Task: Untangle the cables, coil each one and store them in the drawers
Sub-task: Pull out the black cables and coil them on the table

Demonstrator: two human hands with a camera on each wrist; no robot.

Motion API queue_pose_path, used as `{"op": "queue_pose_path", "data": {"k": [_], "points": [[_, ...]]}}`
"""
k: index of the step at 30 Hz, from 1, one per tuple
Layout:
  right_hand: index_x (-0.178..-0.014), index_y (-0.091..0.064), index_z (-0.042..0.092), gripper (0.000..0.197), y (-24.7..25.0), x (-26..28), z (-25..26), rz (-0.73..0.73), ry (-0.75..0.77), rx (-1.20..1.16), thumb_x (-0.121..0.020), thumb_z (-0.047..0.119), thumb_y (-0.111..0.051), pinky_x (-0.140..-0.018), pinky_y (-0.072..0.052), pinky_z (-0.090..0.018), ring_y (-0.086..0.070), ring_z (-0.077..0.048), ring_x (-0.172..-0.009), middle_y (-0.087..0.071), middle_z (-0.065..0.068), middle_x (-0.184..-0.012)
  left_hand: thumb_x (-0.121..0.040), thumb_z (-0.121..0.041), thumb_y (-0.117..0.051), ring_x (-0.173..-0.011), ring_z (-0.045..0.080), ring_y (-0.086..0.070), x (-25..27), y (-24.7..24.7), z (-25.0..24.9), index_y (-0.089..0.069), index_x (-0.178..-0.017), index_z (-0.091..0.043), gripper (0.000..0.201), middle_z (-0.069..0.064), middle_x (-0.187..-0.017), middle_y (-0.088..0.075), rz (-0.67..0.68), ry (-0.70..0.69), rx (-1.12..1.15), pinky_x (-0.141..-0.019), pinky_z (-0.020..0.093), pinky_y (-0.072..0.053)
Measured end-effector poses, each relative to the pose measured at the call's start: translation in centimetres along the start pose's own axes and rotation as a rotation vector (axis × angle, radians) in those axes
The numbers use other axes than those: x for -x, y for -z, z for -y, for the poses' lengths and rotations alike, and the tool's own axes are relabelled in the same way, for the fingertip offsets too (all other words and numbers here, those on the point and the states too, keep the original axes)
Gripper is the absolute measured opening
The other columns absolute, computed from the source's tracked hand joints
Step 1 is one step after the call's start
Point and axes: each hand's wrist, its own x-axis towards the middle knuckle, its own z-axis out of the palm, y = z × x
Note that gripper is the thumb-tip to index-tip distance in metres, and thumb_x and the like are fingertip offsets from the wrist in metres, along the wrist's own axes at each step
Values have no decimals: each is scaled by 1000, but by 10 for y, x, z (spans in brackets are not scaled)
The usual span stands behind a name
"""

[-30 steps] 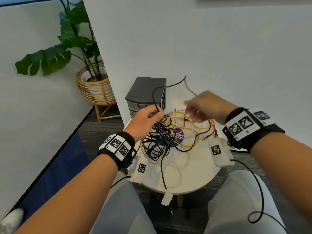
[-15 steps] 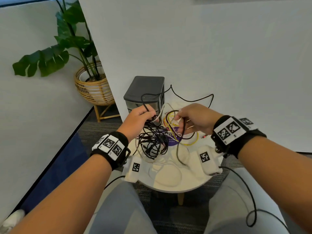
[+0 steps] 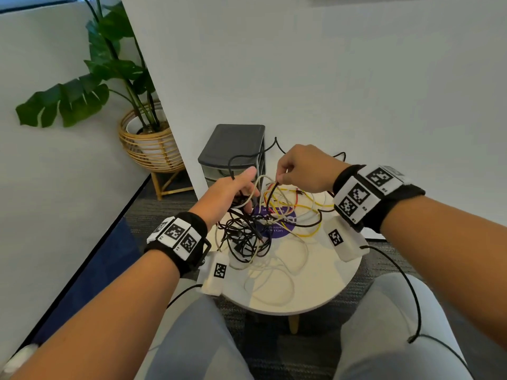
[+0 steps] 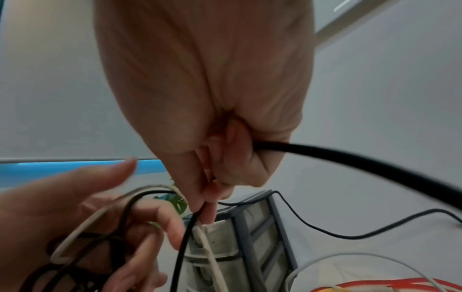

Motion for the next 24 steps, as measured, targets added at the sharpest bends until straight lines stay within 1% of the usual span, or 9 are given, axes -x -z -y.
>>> {"op": "queue_pose_path", "data": {"k": [2,4,7,9,12,14,17,20,24], "points": [[-90,-76,12,14,-2,-4,10,24,41,67,-96,18,-65,-58,-34,-15,-52,-3,-67,-57,14,-72,-92,-69,-52,-86,13,-69,0,-1,-3,-75,-97,-20,54,11,-84,-74,18,-15,-68,-88,33,-45],[-87,-75,12,14,-7,-7,19,38,67,125,-95,17,-65,-62,-40,-19,-58,-11,-73,-60,10,-72,-96,-47,-64,-84,14,-69,-1,-4,-6,-75,-92,-18,31,10,-84,-74,6,-50,-120,-82,33,-47],[-94,-72,5,16,-19,-10,24,71,22,184,-96,16,-61,-79,-55,-32,-67,-23,-88,-70,-5,-86,-101,-25,-61,-86,19,-70,-3,-7,-7,-76,-85,-17,24,6,-75,-73,-52,-82,-60,-88,34,-48],[-101,-72,3,17,-27,-10,18,119,-49,224,-94,15,-61,-85,-57,-36,-68,-26,-94,-72,-10,-96,-103,-19,-56,-78,14,-68,-3,-5,-6,-77,-93,-10,25,5,-71,-68,-75,-90,52,-90,30,-49],[-101,-72,3,17,-32,-7,0,216,-176,208,-89,13,-66,-70,-55,-31,-67,-25,-86,-73,-10,-91,-104,-9,-49,-80,19,-63,0,-1,-2,-77,-100,-7,29,9,-71,-64,-82,-85,152,-92,29,-45],[-100,-74,3,17,-31,-2,-10,275,-227,185,-90,14,-65,-56,-47,-25,-61,-20,-69,-72,-9,-86,-103,-8,-47,-82,25,-62,1,-1,1,-78,-100,-8,32,11,-71,-63,-75,-82,150,-95,31,-44],[-89,-77,3,16,-29,0,-16,256,-222,72,-90,15,-66,-47,-40,-19,-51,-9,-47,-71,-4,-72,-106,-11,-45,-79,22,-64,1,-5,3,-78,-105,-15,34,9,-69,-64,-97,-59,181,-101,36,-45],[-75,-75,8,17,-31,0,-16,147,-149,-91,-89,16,-69,-55,-41,-19,-55,-10,-52,-72,-4,-65,-107,-15,-44,-78,18,-63,-2,-6,4,-77,-113,-22,34,8,-71,-64,-102,-63,218,-96,36,-43],[-69,-70,14,19,-36,3,-15,264,-88,44,-88,18,-70,-66,-47,-22,-62,-9,-63,-71,0,-63,-108,-22,-44,-81,18,-63,-3,-3,8,-77,-113,-23,33,6,-71,-64,-102,-88,200,-104,42,-42]]}}
